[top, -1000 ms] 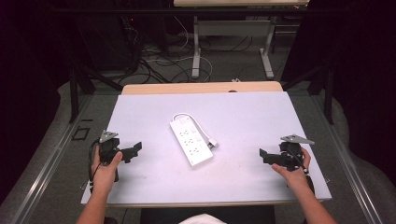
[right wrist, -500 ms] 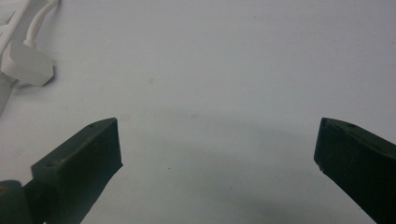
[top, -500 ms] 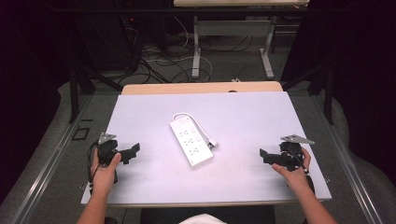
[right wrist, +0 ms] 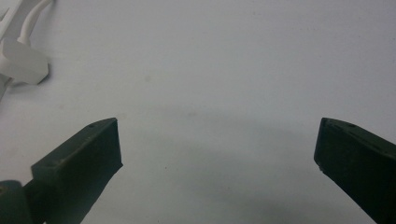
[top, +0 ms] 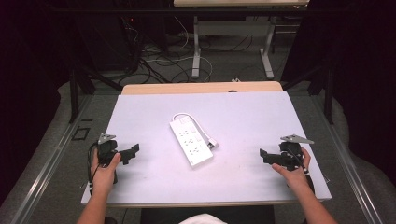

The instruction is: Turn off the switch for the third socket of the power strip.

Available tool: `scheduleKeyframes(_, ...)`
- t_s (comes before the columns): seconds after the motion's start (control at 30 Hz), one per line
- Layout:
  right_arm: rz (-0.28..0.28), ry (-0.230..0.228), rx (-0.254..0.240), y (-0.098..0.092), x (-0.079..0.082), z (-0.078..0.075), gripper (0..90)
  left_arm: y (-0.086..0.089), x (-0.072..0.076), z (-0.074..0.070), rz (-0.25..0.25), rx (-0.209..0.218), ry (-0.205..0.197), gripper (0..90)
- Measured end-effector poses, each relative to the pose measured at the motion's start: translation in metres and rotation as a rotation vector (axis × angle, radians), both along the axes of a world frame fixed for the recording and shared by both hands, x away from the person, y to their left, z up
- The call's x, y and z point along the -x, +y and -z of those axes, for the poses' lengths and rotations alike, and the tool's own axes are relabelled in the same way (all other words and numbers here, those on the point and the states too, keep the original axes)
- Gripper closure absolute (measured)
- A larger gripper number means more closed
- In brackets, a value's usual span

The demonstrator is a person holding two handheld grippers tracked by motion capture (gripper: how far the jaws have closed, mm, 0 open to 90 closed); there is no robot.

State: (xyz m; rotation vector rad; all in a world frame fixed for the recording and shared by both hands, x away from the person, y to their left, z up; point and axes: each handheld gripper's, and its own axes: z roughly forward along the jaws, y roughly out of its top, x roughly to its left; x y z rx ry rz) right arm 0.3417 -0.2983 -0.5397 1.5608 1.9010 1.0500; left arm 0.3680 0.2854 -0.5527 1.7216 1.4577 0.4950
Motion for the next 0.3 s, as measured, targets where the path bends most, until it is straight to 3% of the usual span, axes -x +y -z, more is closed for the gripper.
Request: scheduleKeyframes(0.3, 0.006, 0.007, -0.001, -0.0013, -0.0004, 0.0009, 0.1, -0.0002, -0.001, 0.001, -0.003, -0.003, 0.001, 0.5)
